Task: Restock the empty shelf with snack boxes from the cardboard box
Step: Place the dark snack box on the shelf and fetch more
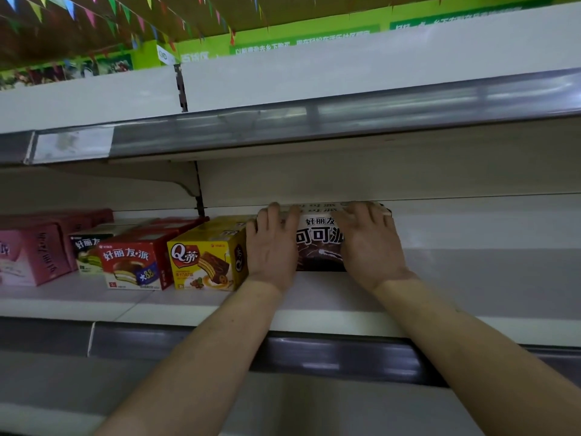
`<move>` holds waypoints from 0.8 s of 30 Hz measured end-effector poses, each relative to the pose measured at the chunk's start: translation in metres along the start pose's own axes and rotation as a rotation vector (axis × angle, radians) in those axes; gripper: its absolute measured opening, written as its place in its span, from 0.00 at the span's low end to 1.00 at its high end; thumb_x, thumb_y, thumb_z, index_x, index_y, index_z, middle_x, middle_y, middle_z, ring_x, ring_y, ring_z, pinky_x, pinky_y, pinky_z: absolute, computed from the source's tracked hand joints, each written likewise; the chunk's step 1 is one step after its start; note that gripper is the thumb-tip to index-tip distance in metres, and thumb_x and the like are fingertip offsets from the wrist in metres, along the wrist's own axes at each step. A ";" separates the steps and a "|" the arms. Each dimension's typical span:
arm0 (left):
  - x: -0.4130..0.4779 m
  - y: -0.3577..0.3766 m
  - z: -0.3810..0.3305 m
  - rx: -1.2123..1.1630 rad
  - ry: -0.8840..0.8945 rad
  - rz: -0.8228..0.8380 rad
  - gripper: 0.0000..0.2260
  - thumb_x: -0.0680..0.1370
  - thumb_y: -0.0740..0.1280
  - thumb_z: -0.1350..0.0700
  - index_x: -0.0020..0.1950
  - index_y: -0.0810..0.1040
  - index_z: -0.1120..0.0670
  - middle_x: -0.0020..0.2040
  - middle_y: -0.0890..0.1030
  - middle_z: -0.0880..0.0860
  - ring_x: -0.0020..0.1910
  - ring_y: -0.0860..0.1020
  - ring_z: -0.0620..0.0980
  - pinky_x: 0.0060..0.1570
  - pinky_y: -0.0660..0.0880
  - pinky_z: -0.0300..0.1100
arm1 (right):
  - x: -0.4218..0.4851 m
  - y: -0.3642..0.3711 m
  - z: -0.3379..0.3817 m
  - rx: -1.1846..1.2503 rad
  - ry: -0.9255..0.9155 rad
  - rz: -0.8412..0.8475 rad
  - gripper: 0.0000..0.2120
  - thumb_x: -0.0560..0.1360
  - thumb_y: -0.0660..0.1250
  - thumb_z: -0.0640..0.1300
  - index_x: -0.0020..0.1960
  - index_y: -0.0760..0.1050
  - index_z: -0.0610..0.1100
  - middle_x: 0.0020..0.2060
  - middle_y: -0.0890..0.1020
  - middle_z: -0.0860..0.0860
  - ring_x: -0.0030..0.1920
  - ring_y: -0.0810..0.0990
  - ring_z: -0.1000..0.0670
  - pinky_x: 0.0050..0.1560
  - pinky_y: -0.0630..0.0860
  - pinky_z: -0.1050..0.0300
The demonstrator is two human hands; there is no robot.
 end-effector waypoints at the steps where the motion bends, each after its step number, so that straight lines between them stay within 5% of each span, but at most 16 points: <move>1: 0.000 0.000 0.000 0.002 0.004 0.001 0.29 0.76 0.65 0.55 0.76 0.59 0.50 0.70 0.63 0.58 0.66 0.64 0.59 0.60 0.63 0.50 | 0.001 0.001 0.004 -0.029 -0.025 0.001 0.24 0.65 0.69 0.37 0.61 0.78 0.40 0.55 0.77 0.39 0.54 0.75 0.35 0.51 0.73 0.44; 6: 0.003 0.003 -0.003 0.000 -0.010 0.045 0.27 0.78 0.63 0.57 0.75 0.59 0.50 0.69 0.63 0.58 0.67 0.64 0.58 0.62 0.64 0.50 | 0.000 0.000 0.014 -0.062 -0.062 0.133 0.22 0.76 0.63 0.40 0.70 0.69 0.42 0.70 0.62 0.43 0.70 0.60 0.40 0.62 0.68 0.45; 11: 0.001 0.000 -0.004 0.005 -0.017 0.114 0.28 0.78 0.62 0.58 0.76 0.55 0.50 0.72 0.60 0.58 0.70 0.61 0.58 0.64 0.65 0.51 | -0.001 -0.007 0.018 -0.110 -0.068 0.271 0.25 0.78 0.60 0.39 0.74 0.62 0.41 0.73 0.53 0.43 0.73 0.53 0.41 0.61 0.72 0.48; 16: -0.010 -0.026 0.000 -0.086 -0.097 0.255 0.29 0.78 0.63 0.55 0.77 0.56 0.50 0.74 0.60 0.57 0.72 0.60 0.59 0.66 0.62 0.52 | -0.003 -0.023 0.029 -0.060 -0.061 0.354 0.24 0.76 0.63 0.40 0.71 0.66 0.42 0.71 0.59 0.42 0.71 0.58 0.40 0.65 0.65 0.46; 24: -0.084 -0.092 0.059 0.082 -0.230 0.178 0.17 0.79 0.63 0.52 0.67 0.70 0.52 0.64 0.70 0.56 0.63 0.69 0.58 0.57 0.66 0.51 | -0.038 -0.049 0.116 0.162 -0.288 0.272 0.17 0.76 0.60 0.43 0.64 0.73 0.45 0.63 0.70 0.43 0.64 0.67 0.41 0.65 0.61 0.46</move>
Point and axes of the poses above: each hand's wrist, its own x-axis towards the middle knuckle, its own y-axis out of the palm, z = x × y, the point moved 3 cm from there along x, towards the middle knuckle
